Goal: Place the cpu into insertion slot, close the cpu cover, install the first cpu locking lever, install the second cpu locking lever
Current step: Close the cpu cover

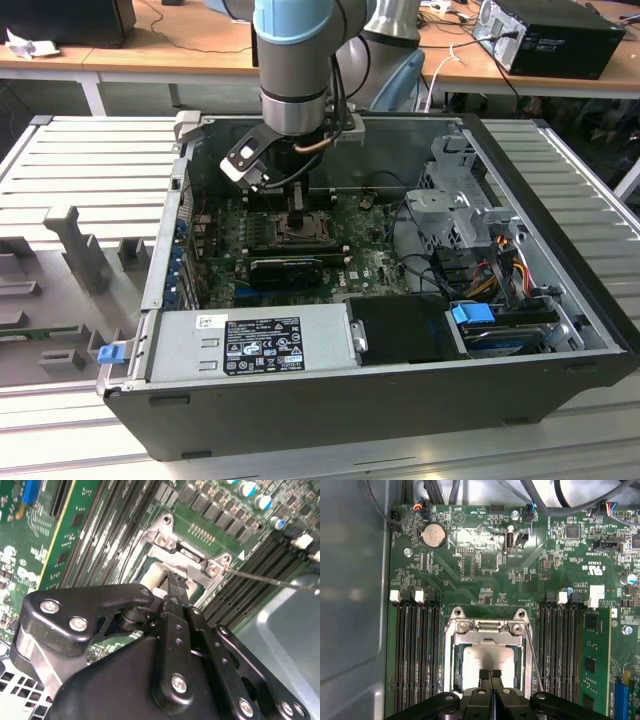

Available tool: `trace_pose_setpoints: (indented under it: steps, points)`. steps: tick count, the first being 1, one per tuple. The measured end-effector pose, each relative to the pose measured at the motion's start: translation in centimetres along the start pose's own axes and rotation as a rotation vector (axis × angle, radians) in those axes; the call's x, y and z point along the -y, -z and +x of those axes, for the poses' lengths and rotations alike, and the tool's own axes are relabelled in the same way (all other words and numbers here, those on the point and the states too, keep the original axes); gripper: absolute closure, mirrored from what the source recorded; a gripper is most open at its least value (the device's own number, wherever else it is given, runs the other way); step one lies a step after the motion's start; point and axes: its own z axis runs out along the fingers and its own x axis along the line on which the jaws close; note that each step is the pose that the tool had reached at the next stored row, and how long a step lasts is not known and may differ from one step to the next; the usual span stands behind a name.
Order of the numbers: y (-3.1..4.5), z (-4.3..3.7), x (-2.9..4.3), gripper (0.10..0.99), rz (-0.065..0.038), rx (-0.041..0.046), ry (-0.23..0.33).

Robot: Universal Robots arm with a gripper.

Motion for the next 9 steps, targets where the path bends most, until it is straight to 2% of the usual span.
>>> trace_pose_setpoints:
  steps: [9]
  points:
    - [-0.03, -0.01, -0.75, 0.98, 0.0, 0.0, 0.0]
